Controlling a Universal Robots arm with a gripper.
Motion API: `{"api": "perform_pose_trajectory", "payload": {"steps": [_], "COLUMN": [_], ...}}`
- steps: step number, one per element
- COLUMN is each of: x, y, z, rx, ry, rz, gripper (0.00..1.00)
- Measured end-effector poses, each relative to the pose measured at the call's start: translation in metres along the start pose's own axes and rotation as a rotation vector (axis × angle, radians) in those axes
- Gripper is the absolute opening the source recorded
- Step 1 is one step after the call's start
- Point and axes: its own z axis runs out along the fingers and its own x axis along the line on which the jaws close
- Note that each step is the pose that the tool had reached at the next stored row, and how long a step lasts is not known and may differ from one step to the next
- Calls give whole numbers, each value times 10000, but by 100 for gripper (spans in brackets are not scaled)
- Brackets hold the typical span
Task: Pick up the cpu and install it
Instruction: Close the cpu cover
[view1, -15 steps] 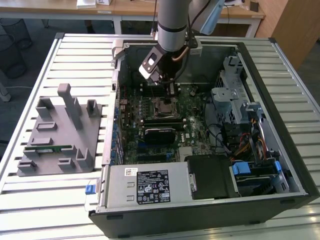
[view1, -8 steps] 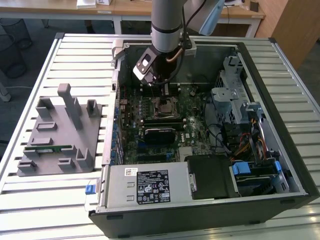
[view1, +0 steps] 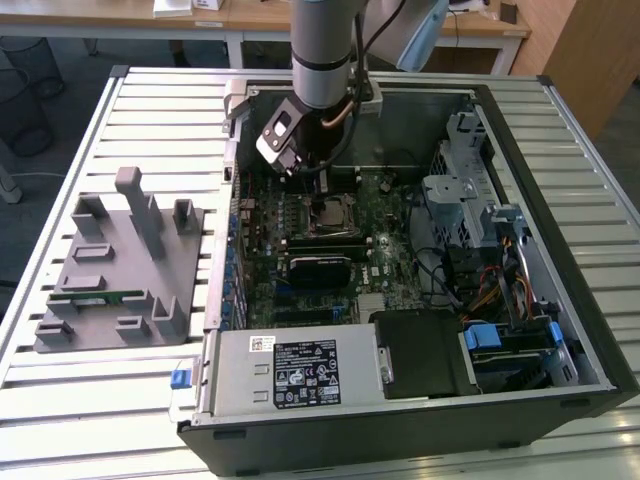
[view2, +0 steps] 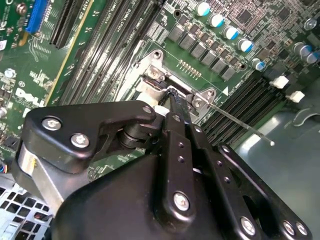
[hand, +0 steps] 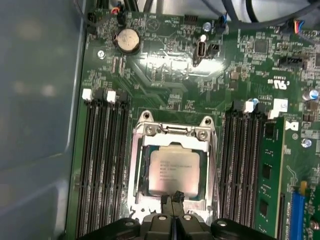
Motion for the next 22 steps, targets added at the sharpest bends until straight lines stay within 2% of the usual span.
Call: {"api": "perform_pose_trajectory", "payload": {"steps": [6, 11, 22], "x": [2, 1, -10], "y": [-1, 14, 136], "z": [72, 94, 124], "rx": [-4, -5, 19], "ry": [44, 86, 111], "rz": [-26, -39, -53], "gripper": [11, 11, 11]}}
